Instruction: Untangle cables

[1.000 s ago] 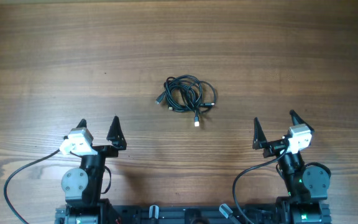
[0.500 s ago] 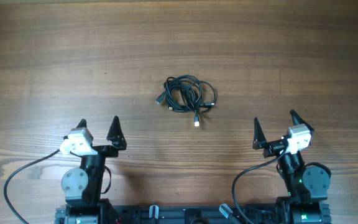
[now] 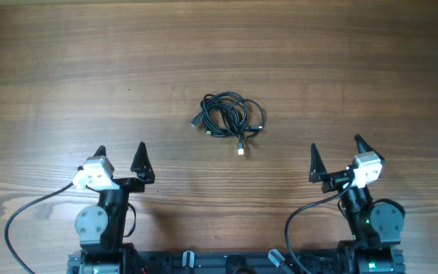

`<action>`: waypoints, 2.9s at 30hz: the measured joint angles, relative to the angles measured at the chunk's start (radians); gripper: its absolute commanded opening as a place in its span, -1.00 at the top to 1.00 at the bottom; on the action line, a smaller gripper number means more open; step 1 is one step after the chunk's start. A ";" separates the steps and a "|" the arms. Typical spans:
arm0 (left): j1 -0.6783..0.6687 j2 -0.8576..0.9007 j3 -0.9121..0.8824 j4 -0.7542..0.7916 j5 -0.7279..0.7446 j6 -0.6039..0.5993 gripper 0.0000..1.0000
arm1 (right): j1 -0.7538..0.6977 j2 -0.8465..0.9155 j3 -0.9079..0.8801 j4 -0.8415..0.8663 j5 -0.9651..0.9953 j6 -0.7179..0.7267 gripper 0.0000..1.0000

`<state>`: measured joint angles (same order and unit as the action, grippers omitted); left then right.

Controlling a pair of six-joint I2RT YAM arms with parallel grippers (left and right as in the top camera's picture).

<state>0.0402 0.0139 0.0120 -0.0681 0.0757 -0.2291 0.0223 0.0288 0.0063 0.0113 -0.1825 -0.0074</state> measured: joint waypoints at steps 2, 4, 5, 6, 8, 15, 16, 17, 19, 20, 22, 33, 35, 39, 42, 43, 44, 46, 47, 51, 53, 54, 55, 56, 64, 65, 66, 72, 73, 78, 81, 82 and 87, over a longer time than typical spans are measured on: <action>0.000 0.000 0.000 0.000 0.000 0.000 -1.00 | 0.000 0.000 0.000 0.000 0.000 0.006 -0.99; 0.000 0.000 0.000 0.000 0.000 0.000 -1.00 | 0.000 0.000 0.000 0.000 0.000 0.014 -1.00; 0.000 0.000 0.000 0.000 0.000 0.000 -1.00 | 0.000 0.000 0.000 0.000 0.000 0.015 -1.00; 0.000 0.000 0.000 0.000 0.000 0.000 -1.00 | 0.000 0.000 0.000 0.000 0.000 0.018 -1.00; 0.000 0.000 0.000 0.000 0.000 0.000 -1.00 | 0.000 0.000 0.000 0.000 0.000 0.019 -0.99; 0.000 0.014 0.000 0.000 0.000 -0.004 -1.00 | 0.000 0.000 0.000 0.000 0.000 0.060 -0.99; 0.000 0.020 0.000 0.000 0.000 -0.005 -1.00 | 0.000 0.000 0.000 0.000 0.000 0.064 -0.99; 0.000 0.022 0.000 0.000 0.000 -0.005 -1.00 | 0.000 0.000 0.000 0.000 0.000 0.067 -1.00; 0.000 0.023 0.000 0.000 0.000 -0.012 -1.00 | 0.000 0.000 0.000 0.000 0.000 0.068 -0.99; 0.000 0.023 0.000 0.000 0.000 -0.020 -1.00 | 0.000 0.000 0.000 0.000 0.000 0.068 -0.99; 0.000 0.023 0.000 0.000 0.000 -0.030 -1.00 | 0.000 0.000 0.000 0.000 0.000 0.068 -0.99; 0.000 0.101 0.108 0.000 0.031 -0.046 -1.00 | 0.000 0.039 0.082 -0.020 -0.046 0.068 -0.99; 0.000 0.164 0.186 0.002 0.050 -0.046 -1.00 | 0.000 0.086 0.130 -0.037 -0.049 0.068 -0.99; 0.000 0.345 0.364 0.001 0.088 -0.046 -1.00 | 0.000 0.222 0.277 -0.078 -0.058 0.068 -0.99; 0.000 0.500 0.488 -0.052 0.148 -0.046 -1.00 | 0.000 0.332 0.394 -0.163 -0.083 0.066 -0.99; 0.000 0.582 0.558 -0.078 0.181 -0.046 -1.00 | 0.000 0.378 0.438 -0.191 -0.087 0.065 -0.99; 0.000 0.639 0.613 -0.116 0.206 -0.046 -1.00 | 0.000 0.417 0.481 -0.227 -0.090 0.063 -0.99; 0.000 0.729 0.712 -0.194 0.241 -0.046 -1.00 | 0.000 0.485 0.549 -0.278 -0.095 0.063 -1.00; 0.000 0.779 0.774 -0.244 0.260 -0.046 -1.00 | 0.000 0.521 0.587 -0.301 -0.101 0.063 -0.99; -0.013 0.973 1.014 -0.426 0.304 -0.046 -0.99 | 0.000 0.675 0.758 -0.395 -0.139 0.063 -0.99; -0.060 1.081 1.152 -0.554 0.317 -0.045 -1.00 | 0.000 0.765 0.848 -0.444 -0.171 0.063 -1.00; -0.081 1.126 1.202 -0.580 0.319 -0.045 -1.00 | 0.000 0.814 0.898 -0.483 -0.188 0.063 -0.99; -0.101 1.162 1.236 -0.597 0.320 -0.045 -1.00 | 0.000 0.853 0.937 -0.520 -0.202 0.058 -1.00; -0.114 1.188 1.257 -0.598 0.320 -0.045 -1.00 | 0.000 0.903 0.991 -0.566 -0.227 0.045 -1.00; -0.159 1.344 1.275 -0.588 0.375 -0.108 -0.75 | 0.000 1.134 1.085 -0.610 -0.405 0.048 -0.99; -0.173 1.365 1.277 -0.587 0.369 -0.114 -0.73 | 0.000 1.151 1.085 -0.609 -0.424 0.073 -1.00; -0.195 1.394 1.278 -0.586 0.354 -0.127 -0.73 | 0.000 1.166 1.085 -0.609 -0.439 0.094 -1.00; -0.385 1.661 1.278 -0.541 0.108 -0.292 -0.26 | 0.000 1.248 1.085 -0.610 -0.469 0.139 -0.99; -0.393 1.679 1.278 -0.524 0.082 -0.311 -0.24 | 0.000 1.250 1.085 -0.610 -0.469 0.139 -1.00; -0.435 1.814 1.285 -0.462 -0.024 -0.390 -0.04 | 0.000 1.266 1.085 -0.610 -0.472 0.151 -0.99; -0.439 1.837 1.285 -0.435 -0.042 -0.423 0.01 | 0.000 1.268 1.085 -0.610 -0.472 0.155 -1.00; -0.439 1.837 1.285 -0.428 -0.047 -0.431 0.06 | 0.000 1.268 1.085 -0.611 -0.472 0.158 -0.99; -0.439 1.845 1.285 -0.424 -0.056 -0.447 0.14 | 0.000 1.268 1.085 -0.611 -0.472 0.161 -0.99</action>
<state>-0.3992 1.8587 1.2968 -0.4923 0.0193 -0.6762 0.0223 1.2972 1.0912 -0.5995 -0.6540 0.1539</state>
